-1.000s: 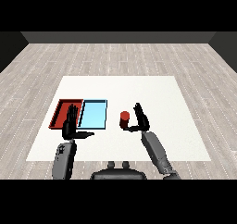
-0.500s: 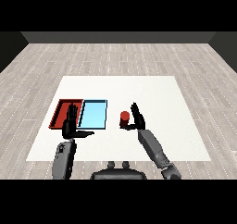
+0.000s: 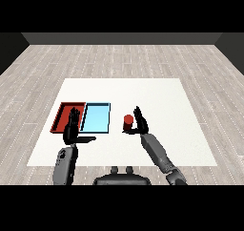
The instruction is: Pick the red can and put it in the red box
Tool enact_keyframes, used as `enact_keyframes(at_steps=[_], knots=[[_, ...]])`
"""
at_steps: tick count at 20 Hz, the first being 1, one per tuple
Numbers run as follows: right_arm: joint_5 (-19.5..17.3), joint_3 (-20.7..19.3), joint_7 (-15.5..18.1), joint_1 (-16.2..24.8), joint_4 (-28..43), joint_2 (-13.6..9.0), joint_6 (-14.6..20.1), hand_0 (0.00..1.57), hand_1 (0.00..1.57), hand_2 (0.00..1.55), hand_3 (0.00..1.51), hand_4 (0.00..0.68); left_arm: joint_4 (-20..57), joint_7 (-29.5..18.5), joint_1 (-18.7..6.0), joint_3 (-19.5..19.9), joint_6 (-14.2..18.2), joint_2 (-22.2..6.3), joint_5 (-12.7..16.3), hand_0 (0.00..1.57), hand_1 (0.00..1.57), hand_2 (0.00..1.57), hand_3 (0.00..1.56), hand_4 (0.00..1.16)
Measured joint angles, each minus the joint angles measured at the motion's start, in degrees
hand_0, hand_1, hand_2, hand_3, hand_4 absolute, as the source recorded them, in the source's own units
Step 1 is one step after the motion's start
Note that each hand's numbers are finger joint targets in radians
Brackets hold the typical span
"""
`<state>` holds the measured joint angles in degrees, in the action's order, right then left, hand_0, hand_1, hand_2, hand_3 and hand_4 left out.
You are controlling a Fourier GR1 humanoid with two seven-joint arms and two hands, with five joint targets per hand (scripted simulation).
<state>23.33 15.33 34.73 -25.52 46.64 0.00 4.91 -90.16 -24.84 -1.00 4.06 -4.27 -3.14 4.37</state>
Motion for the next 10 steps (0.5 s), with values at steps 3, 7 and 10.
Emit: enact_keyframes(at_steps=[3, 7, 10], knots=[[2.6, 2.1, 0.3, -1.6, -0.9, 0.0, 0.9, 0.0, 0.0, 0.0, 0.0, 0.0, -1.9, 0.5, 1.3, -0.9, 0.3, 0.5, -0.5, 0.0, 0.0, 0.0, 0.0, 0.0], [3.9, 3.6, 1.2, -1.9, -1.6, 0.0, 0.5, 0.0, 0.0, 0.0, 0.0, 0.0, -1.1, 1.2, -0.2, -0.4, 0.1, 0.0, -0.2, 0.0, 0.0, 0.0, 0.0, 0.0], [4.9, 4.5, 0.4, -2.5, -0.9, 0.0, 0.6, 0.0, 0.0, 0.0, 0.0, 0.0, -2.0, 1.2, 0.6, -1.2, 1.0, 0.7, -1.1, 0.0, 0.0, 0.0, 0.0, 0.0]])
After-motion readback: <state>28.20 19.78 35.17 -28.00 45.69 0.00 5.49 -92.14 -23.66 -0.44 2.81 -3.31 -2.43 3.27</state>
